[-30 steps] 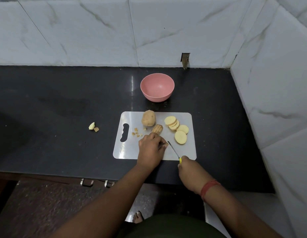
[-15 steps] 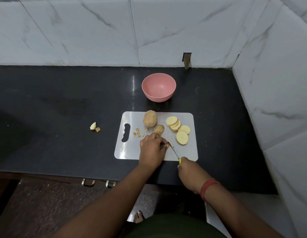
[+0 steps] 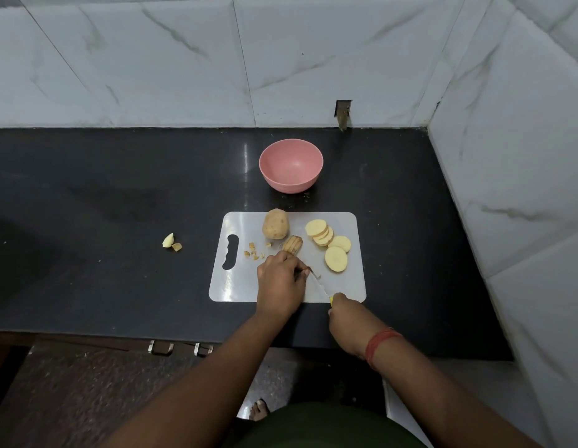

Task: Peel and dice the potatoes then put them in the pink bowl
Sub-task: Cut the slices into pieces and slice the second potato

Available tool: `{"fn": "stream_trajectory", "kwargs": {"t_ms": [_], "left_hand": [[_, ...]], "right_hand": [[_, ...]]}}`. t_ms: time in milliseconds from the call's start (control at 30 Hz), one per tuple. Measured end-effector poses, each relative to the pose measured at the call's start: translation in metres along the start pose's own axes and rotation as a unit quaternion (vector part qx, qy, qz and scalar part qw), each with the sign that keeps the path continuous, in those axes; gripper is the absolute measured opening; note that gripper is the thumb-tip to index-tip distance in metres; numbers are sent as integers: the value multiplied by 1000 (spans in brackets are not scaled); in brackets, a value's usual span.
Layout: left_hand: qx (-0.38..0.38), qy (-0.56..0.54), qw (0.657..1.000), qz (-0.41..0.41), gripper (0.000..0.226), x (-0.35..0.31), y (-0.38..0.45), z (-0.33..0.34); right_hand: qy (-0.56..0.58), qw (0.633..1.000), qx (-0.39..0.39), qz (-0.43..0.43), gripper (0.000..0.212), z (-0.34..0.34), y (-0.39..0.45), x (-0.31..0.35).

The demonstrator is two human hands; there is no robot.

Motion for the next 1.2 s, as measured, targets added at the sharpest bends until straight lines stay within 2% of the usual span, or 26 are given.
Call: {"fn": "stream_trajectory", "kwargs": {"t_ms": [67,200,333,467,567,633,700,767,833,900,1000,1200], "left_hand": [[-3,8,1000,0,4,-1,0,0],[-6,40,999,9,9,-3,0,-4],[-2,102,990,94,25,-15,-7,-1],[-3,190,967,167,10,-26,-7,5],[-17,263,955,138,4,-19,-2,-1],[-51,262,960,90,11,-4,0,-14],[-77,256,960,82,19,4,-3,-23],[-73,248,955,142,23,-6,-8,-19],[-31,233,944,231,23,-28,-15,-6],[10,232,931,280,16,-46,-18,8],[18,238,938,254,4,-46,-14,11],[-55,292,945,138,19,6,-1,-27]], "right_hand": [[-29,1000,1,-9,10,3,-4,-3],[-2,999,18,-35,2,-1,-18,-12],[73,996,-49,-14,14,-22,-27,-20],[109,991,-76,-5,21,-33,-29,-20],[109,991,-73,-8,20,-31,-31,-20],[115,991,-72,-7,20,-29,-32,-22],[120,990,-75,-3,20,-31,-33,-26],[122,990,-78,-2,20,-33,-33,-26],[123,989,-83,-3,20,-37,-33,-24],[124,988,-89,-6,20,-40,-32,-20],[120,988,-91,-11,20,-42,-33,-17],[130,988,-86,-20,19,-41,-36,-21]]}}
Point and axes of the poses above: each hand's wrist, its own y-axis towards the middle knuckle, its own z-axis out of the palm, x = y × z, the point moved 7 cm from there along y, towards the middle knuckle, and after that the axes turned 3 degrees about -y, right-handed, at the moved point
